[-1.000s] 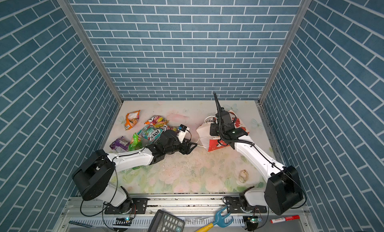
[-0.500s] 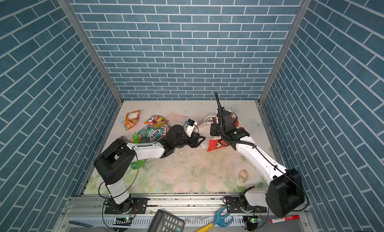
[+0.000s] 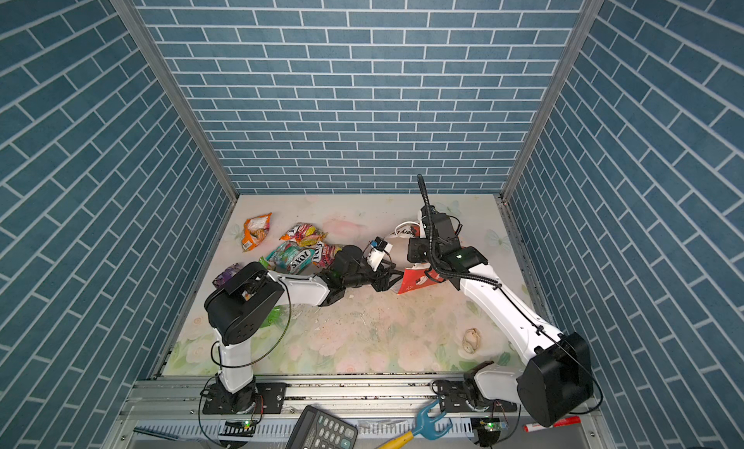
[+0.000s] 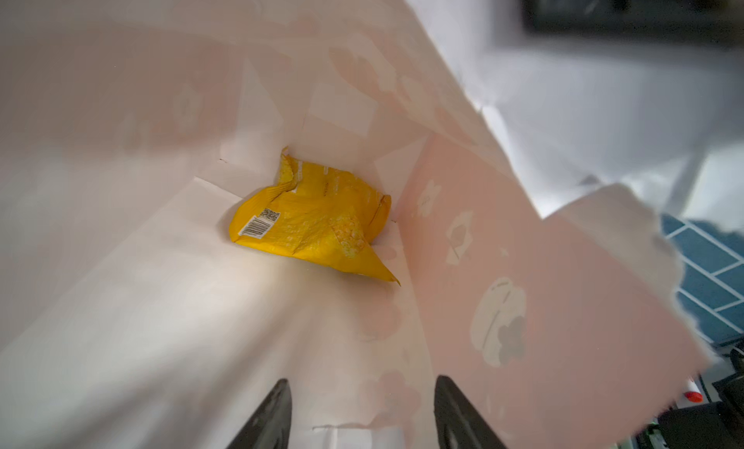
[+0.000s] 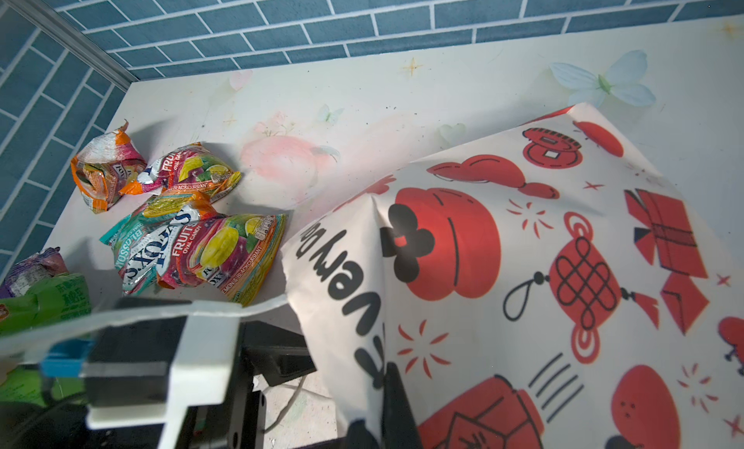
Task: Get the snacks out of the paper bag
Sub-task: 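Lower the left gripper deep into the bag and close it on the yellow packet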
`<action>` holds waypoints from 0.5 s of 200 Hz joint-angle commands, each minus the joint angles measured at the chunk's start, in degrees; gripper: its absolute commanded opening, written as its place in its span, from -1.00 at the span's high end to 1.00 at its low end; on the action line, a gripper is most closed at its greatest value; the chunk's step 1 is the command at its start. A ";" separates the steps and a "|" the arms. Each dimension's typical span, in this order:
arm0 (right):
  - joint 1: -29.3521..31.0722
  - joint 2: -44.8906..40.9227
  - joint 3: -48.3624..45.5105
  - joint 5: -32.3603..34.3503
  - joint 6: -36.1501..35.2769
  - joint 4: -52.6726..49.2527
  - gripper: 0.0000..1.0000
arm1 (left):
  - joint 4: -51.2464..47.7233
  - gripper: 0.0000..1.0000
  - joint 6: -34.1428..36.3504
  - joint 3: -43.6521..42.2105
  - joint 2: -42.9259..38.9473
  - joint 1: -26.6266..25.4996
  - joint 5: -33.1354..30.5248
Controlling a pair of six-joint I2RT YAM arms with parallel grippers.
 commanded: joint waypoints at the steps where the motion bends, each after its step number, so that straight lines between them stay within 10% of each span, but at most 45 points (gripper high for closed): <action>1: 0.06 -0.46 2.48 0.01 -1.20 -2.47 1.00 | 2.32 -0.14 3.51 0.41 0.72 -0.88 0.57; 68: 0.01 -0.17 3.24 -1.29 -2.37 -2.63 1.00 | -2.79 -0.16 6.56 5.30 5.49 -1.92 0.06; 100: -0.01 -0.34 2.47 -2.18 -4.12 -1.73 1.00 | -3.75 -0.47 6.23 8.47 7.33 -2.00 -0.27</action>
